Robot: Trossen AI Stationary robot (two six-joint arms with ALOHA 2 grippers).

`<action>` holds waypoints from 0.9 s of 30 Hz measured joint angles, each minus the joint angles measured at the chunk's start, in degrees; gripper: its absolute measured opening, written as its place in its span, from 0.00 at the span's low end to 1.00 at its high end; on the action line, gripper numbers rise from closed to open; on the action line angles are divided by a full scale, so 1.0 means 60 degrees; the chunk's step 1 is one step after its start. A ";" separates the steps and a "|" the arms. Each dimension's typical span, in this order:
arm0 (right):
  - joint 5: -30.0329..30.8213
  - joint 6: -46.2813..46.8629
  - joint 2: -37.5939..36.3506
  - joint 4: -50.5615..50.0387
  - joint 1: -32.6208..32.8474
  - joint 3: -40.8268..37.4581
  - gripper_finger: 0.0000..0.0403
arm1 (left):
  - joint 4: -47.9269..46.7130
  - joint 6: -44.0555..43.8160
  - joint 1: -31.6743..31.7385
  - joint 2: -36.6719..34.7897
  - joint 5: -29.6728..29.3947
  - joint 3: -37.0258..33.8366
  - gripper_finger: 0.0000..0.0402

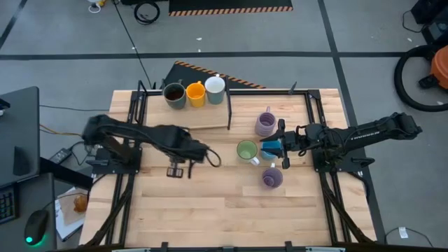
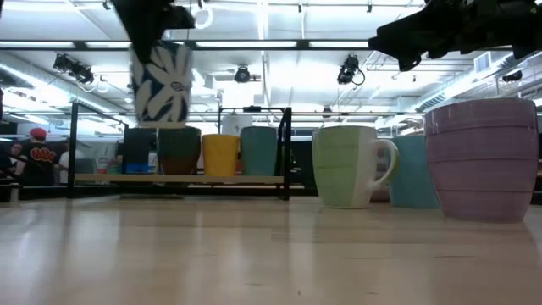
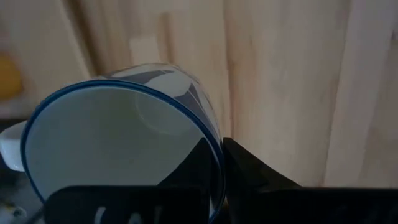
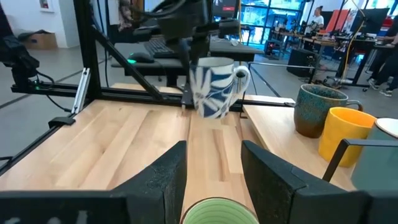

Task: Place coffee mugs
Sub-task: Put the blue and white mug on the shelf

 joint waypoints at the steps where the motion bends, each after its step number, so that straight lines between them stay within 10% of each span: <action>1: 0.0001 -0.0005 0.0000 0.0005 0.0000 0.0000 0.39 | 0.0002 -0.0228 0.0157 -0.0294 0.0018 -0.0259 0.06; 12: -0.0001 -0.0022 0.0003 0.0136 0.0000 0.0000 0.39 | -0.0336 -0.0842 0.1919 -0.2202 -0.0830 -0.1678 0.06; 27: -0.0050 0.0078 0.0004 0.0041 0.0011 0.0000 0.39 | -0.0322 0.3138 0.5606 -0.2395 -0.0493 -0.2405 0.06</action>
